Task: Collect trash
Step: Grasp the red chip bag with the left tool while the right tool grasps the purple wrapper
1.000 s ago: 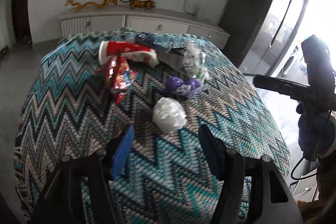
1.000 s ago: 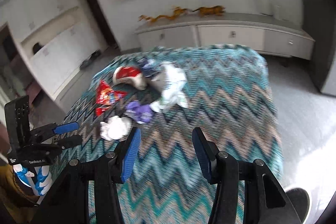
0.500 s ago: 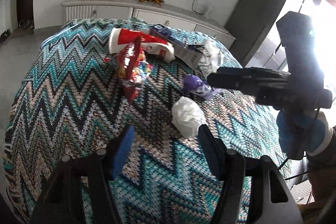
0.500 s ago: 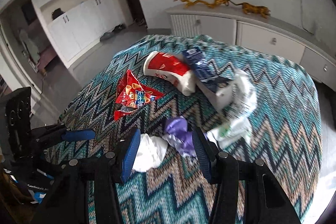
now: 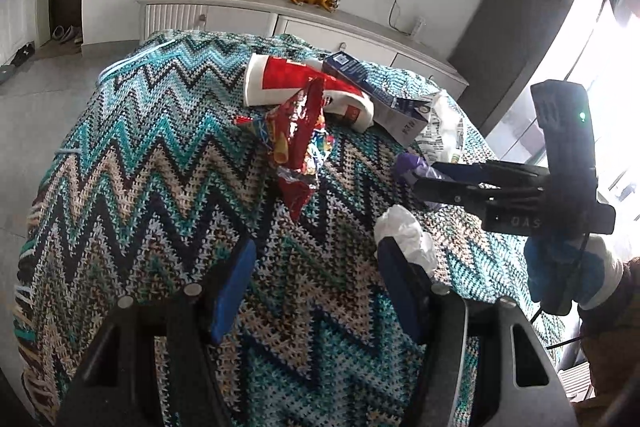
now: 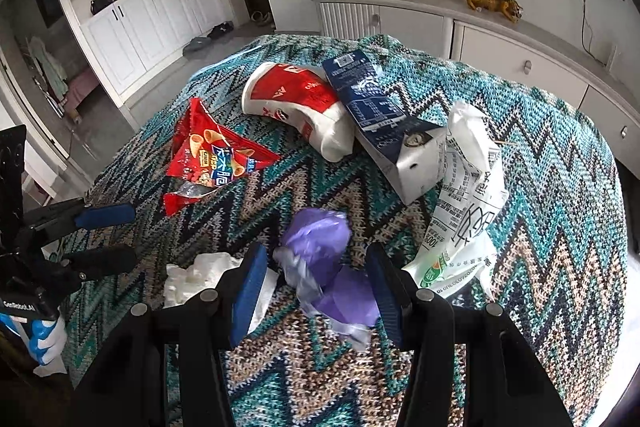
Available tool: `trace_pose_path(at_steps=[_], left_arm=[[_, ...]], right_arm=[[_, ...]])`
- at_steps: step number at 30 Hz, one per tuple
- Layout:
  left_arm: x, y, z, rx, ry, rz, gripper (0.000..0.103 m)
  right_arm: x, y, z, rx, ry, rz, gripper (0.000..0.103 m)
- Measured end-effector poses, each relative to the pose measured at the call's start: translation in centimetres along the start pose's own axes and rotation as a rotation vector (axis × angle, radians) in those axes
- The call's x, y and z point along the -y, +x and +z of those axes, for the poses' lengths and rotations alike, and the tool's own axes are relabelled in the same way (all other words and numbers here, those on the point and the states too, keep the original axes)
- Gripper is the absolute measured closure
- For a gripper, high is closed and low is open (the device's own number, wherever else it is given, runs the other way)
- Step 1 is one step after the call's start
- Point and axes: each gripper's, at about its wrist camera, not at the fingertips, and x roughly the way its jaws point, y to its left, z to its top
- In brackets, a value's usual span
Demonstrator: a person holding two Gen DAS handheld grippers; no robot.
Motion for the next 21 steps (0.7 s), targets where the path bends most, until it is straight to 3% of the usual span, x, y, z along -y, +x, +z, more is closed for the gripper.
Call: trace_pose_path(at_steps=[5,21], left_arm=[[-0.4,0.3,0.2,-0.004,-0.012,0.020,0.041],[-0.5,1.6,4.9,0.040,-0.003,0.098,0.041]], right_arm=[[0.7,0.1,-0.1,0.017,0.006,0.011,0.074],[2.4,-7.4,-1.7,0.197,0.119,0.096,0.075]])
